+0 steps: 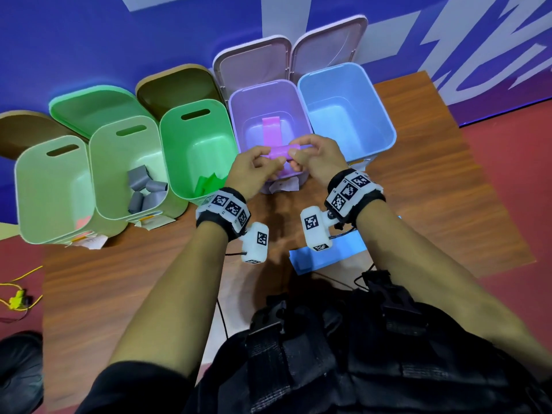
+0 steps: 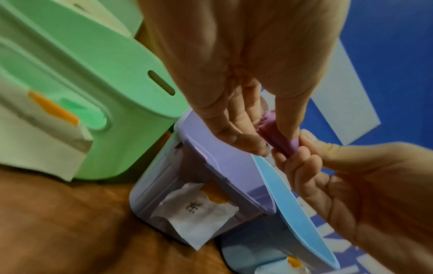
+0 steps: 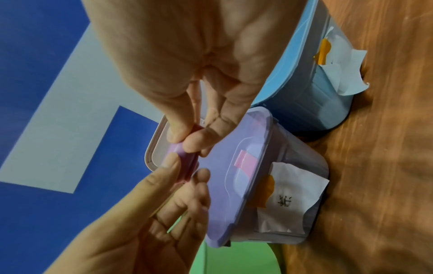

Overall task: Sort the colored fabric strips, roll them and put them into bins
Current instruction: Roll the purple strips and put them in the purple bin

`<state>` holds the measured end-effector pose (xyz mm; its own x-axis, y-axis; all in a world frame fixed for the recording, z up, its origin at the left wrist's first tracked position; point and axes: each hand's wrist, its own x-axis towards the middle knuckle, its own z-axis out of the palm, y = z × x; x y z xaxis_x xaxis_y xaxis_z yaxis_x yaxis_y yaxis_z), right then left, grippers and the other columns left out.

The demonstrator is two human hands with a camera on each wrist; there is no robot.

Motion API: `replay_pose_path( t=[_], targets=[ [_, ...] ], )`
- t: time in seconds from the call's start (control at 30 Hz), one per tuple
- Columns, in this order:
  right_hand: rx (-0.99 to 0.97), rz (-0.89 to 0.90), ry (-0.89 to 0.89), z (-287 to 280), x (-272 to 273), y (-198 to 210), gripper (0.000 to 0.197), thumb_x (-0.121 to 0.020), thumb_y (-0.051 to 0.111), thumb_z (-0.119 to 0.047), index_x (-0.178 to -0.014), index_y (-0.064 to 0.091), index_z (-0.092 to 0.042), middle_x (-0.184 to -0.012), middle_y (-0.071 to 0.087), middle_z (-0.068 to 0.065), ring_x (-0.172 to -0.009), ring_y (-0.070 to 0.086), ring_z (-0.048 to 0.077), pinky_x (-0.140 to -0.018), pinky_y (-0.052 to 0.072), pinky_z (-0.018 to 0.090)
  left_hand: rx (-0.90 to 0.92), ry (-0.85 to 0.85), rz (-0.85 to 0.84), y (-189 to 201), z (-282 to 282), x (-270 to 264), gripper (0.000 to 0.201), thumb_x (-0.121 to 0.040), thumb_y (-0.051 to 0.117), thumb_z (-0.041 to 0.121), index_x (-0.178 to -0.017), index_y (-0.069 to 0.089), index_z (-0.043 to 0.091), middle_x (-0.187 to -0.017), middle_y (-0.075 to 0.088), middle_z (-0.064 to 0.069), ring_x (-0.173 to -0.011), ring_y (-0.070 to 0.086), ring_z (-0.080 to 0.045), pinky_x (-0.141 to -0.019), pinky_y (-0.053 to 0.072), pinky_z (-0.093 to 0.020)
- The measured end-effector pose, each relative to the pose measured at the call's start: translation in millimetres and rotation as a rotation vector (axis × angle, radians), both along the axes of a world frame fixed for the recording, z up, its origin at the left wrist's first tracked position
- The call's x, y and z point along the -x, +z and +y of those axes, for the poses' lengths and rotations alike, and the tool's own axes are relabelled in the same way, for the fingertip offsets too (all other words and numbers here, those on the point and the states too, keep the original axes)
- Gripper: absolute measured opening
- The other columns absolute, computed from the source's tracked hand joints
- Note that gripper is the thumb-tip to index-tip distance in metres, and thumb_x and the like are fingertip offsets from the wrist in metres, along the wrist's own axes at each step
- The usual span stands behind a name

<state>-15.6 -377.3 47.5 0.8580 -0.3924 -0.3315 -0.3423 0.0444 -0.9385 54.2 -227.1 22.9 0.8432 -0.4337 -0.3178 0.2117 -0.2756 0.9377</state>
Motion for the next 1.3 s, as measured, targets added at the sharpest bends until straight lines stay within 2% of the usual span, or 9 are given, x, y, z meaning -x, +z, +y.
replay_pose_path(
  t=[0.13, 0.37, 0.43, 0.57, 0.67, 0.8, 0.9, 0.97, 1.3],
  targets=[
    [0.022, 0.030, 0.032, -1.8, -12.6, -13.1, 0.012, -0.092, 0.064, 0.000, -0.096, 0.064, -0.011, -0.065, 0.063, 0.011, -0.051, 0.058, 0.010, -0.061, 0.053, 0.023, -0.037, 0.009, 0.020, -10.6, -3.0, -4.5, 0.022, -0.090, 0.069, 0.007, -0.107, 0.058, -0.004, -0.083, 0.059, -0.021, -0.056, 0.059, -0.013, -0.056, 0.051, -0.023],
    [0.055, 0.067, 0.002, 5.5, -24.1, -28.4, 0.010, -0.092, 0.066, -0.005, -0.096, 0.066, -0.014, -0.075, 0.067, 0.015, -0.051, 0.060, 0.010, -0.059, 0.052, 0.023, -0.073, 0.046, 0.016, -23.6, -0.2, -11.0, 0.019, -0.089, 0.070, 0.012, -0.101, 0.061, 0.000, -0.076, 0.061, -0.027, -0.062, 0.058, -0.021, -0.064, 0.050, -0.034],
    [0.037, 0.098, -0.016, 7.2, -26.3, -32.0, 0.006, -0.092, 0.068, -0.009, -0.091, 0.066, -0.014, -0.069, 0.065, 0.010, -0.045, 0.057, 0.009, -0.051, 0.049, 0.022, -0.066, 0.052, 0.067, -21.1, 0.1, -12.9, 0.016, -0.091, 0.070, 0.011, -0.103, 0.060, 0.006, -0.065, 0.064, -0.015, -0.050, 0.058, -0.017, -0.054, 0.051, -0.028],
    [0.014, 0.205, 0.021, 7.0, -25.7, -36.2, 0.011, -0.096, 0.066, -0.015, -0.094, 0.065, -0.005, -0.054, 0.058, 0.002, -0.038, 0.052, 0.009, -0.043, 0.044, 0.020, -0.165, -0.036, 0.097, -15.6, 2.5, -18.1, 0.018, -0.092, 0.070, 0.019, -0.103, 0.059, 0.010, -0.049, 0.058, 0.001, -0.032, 0.046, -0.009, -0.034, 0.032, -0.014],
    [0.041, 0.239, 0.039, 6.7, -25.1, -38.3, 0.012, -0.095, 0.066, -0.014, -0.101, 0.067, -0.005, -0.049, 0.058, 0.002, -0.034, 0.050, 0.010, -0.042, 0.044, 0.021, -0.300, -0.077, 0.039, -20.3, 4.2, -21.2, 0.019, -0.089, 0.073, 0.031, -0.102, 0.063, 0.020, -0.046, 0.054, 0.001, -0.030, 0.039, -0.013, -0.033, 0.027, -0.013],
    [0.051, 0.267, 0.047, 5.6, -28.1, -40.5, 0.015, -0.092, 0.068, -0.009, -0.106, 0.066, -0.005, -0.059, 0.061, 0.008, -0.037, 0.052, 0.011, -0.044, 0.045, 0.022, -0.336, -0.079, 0.059, -22.6, 4.7, -22.1, 0.019, -0.091, 0.069, 0.028, -0.107, 0.066, 0.018, -0.043, 0.055, 0.004, -0.030, 0.039, -0.013, -0.034, 0.028, -0.014],
    [0.057, 0.298, 0.056, 5.6, -29.2, -40.4, 0.006, -0.092, 0.065, -0.010, -0.096, 0.069, -0.011, -0.056, 0.060, 0.009, -0.042, 0.054, 0.016, -0.048, 0.046, 0.024, -0.342, -0.069, 0.082, -20.4, 5.0, -23.5, 0.016, -0.092, 0.066, 0.020, -0.105, 0.068, 0.012, -0.044, 0.056, 0.004, -0.031, 0.042, -0.012, -0.034, 0.029, -0.013],
    [0.055, 0.299, 0.041, 5.7, -28.6, -40.7, 0.012, -0.094, 0.061, -0.009, -0.086, 0.069, -0.015, -0.054, 0.060, 0.009, -0.040, 0.054, 0.015, -0.046, 0.046, 0.023, -0.338, -0.069, 0.094, -18.0, 5.1, -23.5, 0.014, -0.092, 0.063, 0.017, -0.103, 0.068, 0.011, -0.046, 0.056, 0.003, -0.032, 0.044, -0.013, -0.034, 0.030, -0.012],
    [-0.018, 0.185, 0.004, 9.1, -9.9, -34.2, 0.022, -0.094, 0.053, 0.001, -0.083, 0.069, -0.010, -0.086, 0.072, 0.012, -0.048, 0.058, 0.012, -0.050, 0.048, 0.020, -0.292, -0.114, 0.024, -2.9, 5.9, -3.3, 0.005, -0.093, 0.060, 0.010, -0.094, 0.064, 0.012, -0.062, 0.061, -0.006, -0.038, 0.052, -0.007, -0.039, 0.036, -0.012]
  ],
)
